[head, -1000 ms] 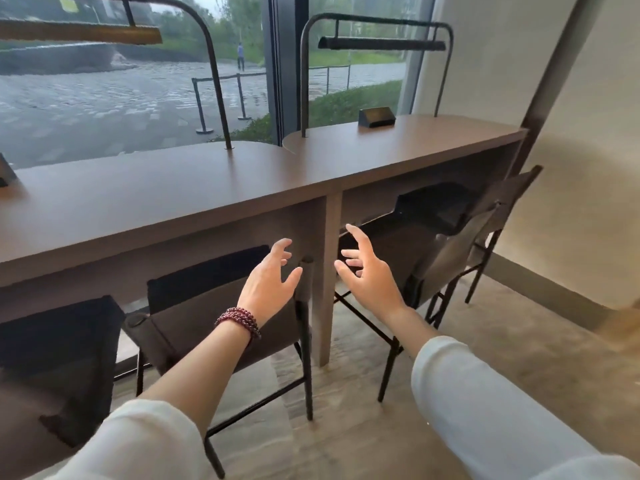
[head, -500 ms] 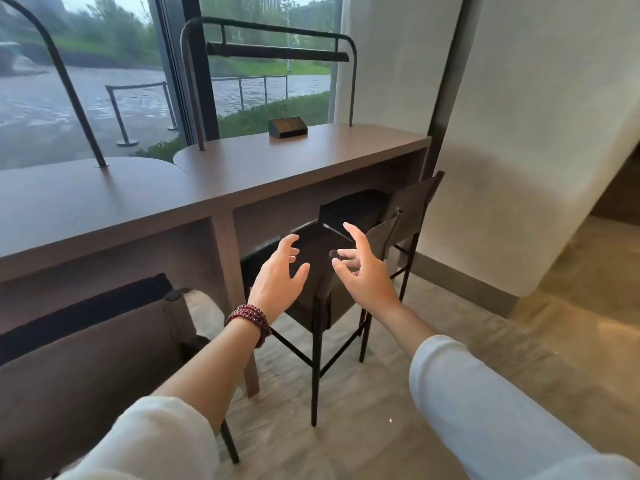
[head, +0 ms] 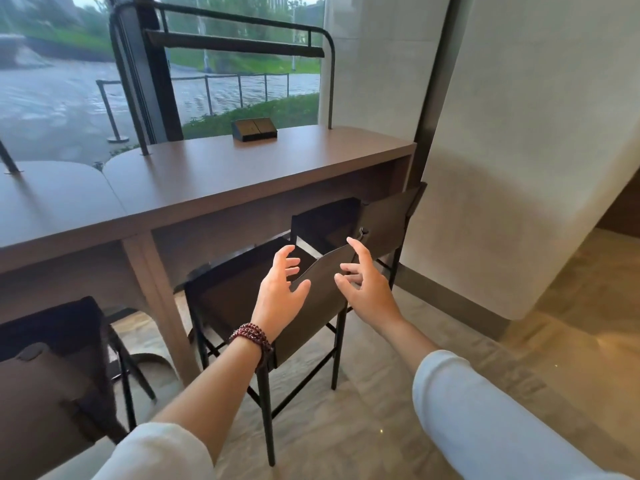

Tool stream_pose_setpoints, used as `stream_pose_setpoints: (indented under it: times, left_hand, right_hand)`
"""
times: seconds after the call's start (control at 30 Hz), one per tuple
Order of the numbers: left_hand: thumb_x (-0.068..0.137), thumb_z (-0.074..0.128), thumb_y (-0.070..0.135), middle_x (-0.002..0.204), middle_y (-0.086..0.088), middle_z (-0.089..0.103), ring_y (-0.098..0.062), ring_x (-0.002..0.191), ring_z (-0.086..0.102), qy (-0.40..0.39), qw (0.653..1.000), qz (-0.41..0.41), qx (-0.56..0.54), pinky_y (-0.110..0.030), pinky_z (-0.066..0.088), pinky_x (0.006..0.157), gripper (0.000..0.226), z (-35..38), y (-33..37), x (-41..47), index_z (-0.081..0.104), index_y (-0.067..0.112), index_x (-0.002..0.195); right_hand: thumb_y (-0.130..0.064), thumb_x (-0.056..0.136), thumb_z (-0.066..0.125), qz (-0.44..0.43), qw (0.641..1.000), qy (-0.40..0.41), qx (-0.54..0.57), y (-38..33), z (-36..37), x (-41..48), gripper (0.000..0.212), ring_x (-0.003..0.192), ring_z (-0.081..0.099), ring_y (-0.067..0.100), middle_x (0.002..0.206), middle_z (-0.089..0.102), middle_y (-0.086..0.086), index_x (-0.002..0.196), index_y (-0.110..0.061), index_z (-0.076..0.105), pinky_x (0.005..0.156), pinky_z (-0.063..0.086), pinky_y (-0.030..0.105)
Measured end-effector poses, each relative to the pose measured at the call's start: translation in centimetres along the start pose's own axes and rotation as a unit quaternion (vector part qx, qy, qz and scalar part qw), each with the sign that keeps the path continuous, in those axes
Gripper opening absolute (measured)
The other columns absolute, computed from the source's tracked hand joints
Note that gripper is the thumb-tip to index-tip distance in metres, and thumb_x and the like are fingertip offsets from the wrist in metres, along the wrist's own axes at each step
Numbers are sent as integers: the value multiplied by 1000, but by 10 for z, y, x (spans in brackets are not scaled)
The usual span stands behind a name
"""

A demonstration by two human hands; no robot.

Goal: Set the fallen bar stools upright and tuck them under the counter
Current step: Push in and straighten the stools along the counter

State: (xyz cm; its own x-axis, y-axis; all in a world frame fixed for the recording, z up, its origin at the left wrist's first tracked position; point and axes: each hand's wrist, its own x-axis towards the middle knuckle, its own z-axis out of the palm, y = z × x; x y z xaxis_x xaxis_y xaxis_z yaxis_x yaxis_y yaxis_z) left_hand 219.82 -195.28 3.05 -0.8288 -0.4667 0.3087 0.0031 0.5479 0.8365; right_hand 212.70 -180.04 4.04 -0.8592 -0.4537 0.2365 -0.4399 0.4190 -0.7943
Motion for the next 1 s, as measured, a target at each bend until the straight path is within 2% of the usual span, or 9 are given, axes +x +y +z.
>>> stream_pose_setpoints:
  times: [0.1,0.2,0.3,0.43,0.6,0.73,0.83,0.93,1.0]
  left_hand:
    - [87,65,11,131,-6,54,-16,117,55,14,999,-18,-24,-27,49,94,64,20,-9,35,31,18,141]
    - [88,64,12,131,-4,53,-14,111,57,40,993,-73,-84,-22,50,85,64,36,-17,68,30,21,142]
    - [90,61,17,129,-4,53,-14,105,59,67,967,-140,-202,-21,52,79,59,51,-22,95,30,25,140]
    - [95,55,22,121,-7,56,-22,100,65,124,903,-230,-340,-33,56,80,50,66,-23,114,32,26,139]
    - [96,50,36,108,-10,57,-27,95,66,193,822,-350,-405,-42,56,81,30,96,-21,120,41,25,122]
    - [96,49,36,100,-8,55,-25,92,65,264,769,-414,-408,-44,55,84,22,124,-17,114,44,20,110]
    - [97,48,35,90,-8,57,-22,90,63,318,731,-449,-405,-45,52,84,24,143,-16,106,51,12,97]
    - [95,49,37,94,-11,59,-26,97,61,356,680,-485,-419,-48,46,91,31,150,-20,99,53,8,86]
    - [93,49,45,103,-14,59,-31,97,61,343,655,-514,-436,-51,44,92,41,148,-25,95,52,5,100]
  right_hand:
    - [-30,93,57,6,1000,1,12,18,-4,40,64,113,59,15,133,57,2,146,-39,22,96,50,33]
    - [-31,93,58,31,998,8,46,32,-4,85,63,108,58,11,131,57,0,145,-37,23,90,49,25]
    - [-32,94,56,91,986,41,131,46,-2,122,58,99,61,11,119,61,-1,143,-36,25,85,56,30]
    - [-35,95,54,214,943,48,249,69,2,156,53,94,62,14,125,55,3,141,-36,28,62,57,22]
    - [-31,94,56,342,882,16,323,99,9,187,59,104,60,26,133,48,11,143,-28,24,73,60,39]
    - [-29,90,63,426,840,-58,330,108,13,204,56,108,57,33,134,46,13,135,-21,30,74,59,47]
    - [-25,89,65,440,827,-125,328,113,15,215,59,113,54,38,139,41,13,138,-19,31,75,58,52]
    - [-24,89,66,455,815,-159,322,117,16,225,69,118,50,42,144,35,13,144,-26,25,79,56,57]
    - [-21,88,67,468,803,-160,334,120,18,230,73,119,49,45,145,33,14,144,-28,22,79,54,60]
